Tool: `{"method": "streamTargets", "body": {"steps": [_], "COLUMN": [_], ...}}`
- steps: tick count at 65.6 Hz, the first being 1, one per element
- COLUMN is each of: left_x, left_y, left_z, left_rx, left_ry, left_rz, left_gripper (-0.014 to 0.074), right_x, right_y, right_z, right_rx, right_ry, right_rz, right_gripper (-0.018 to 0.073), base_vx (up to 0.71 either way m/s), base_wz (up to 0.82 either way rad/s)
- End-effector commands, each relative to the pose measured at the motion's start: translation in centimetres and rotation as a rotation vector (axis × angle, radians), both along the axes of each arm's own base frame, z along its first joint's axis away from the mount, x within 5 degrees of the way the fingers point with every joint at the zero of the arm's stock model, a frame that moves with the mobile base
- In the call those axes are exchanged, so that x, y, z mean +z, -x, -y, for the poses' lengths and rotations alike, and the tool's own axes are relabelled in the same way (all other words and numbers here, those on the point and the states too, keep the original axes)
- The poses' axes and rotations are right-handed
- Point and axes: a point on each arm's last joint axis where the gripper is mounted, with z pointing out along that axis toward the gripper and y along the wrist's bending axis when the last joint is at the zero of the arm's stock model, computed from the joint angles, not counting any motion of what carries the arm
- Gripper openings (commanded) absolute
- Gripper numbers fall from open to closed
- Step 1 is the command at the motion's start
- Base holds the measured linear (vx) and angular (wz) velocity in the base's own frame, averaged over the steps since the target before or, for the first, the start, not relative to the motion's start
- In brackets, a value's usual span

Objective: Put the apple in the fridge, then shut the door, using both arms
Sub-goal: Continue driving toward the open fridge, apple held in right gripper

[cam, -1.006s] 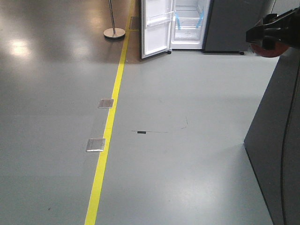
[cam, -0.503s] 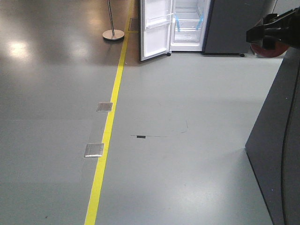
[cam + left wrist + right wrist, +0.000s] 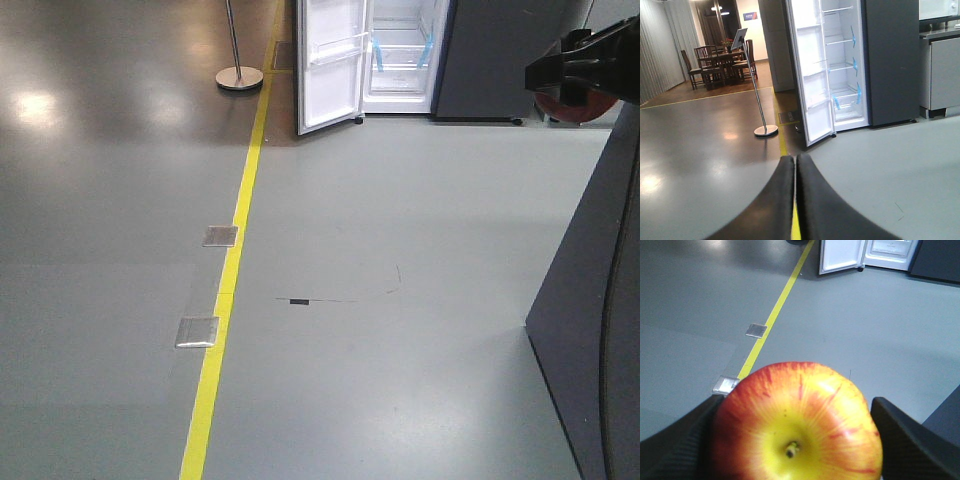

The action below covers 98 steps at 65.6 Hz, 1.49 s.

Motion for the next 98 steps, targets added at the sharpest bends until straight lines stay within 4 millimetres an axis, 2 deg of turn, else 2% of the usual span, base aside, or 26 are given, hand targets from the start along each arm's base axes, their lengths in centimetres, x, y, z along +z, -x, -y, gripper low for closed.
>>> {"method": "streamTargets", "body": {"steps": [1,98], "left_x": [1.36,1.36], "left_y": [0.27,0.27], "left_z": [0.02,0.02], "left_rx": [-0.006,-0.006], "left_ry": [0.028,0.028], "left_rz": [0.103,0.103], "left_gripper": [-0.0007,-0.0007], "right_x": [2.73,2.73], "right_y": [0.80,0.80], "right_z": [0.17,0.17], "right_rx": [-0.021,-0.021], "right_ry": [-0.013,-0.013], "right_rz": [0.139,0.139], "right_gripper": [0.0102,0.0102], "base_vx": [0.09,0.09], "base_wz": [-0.02,-0.02]}}
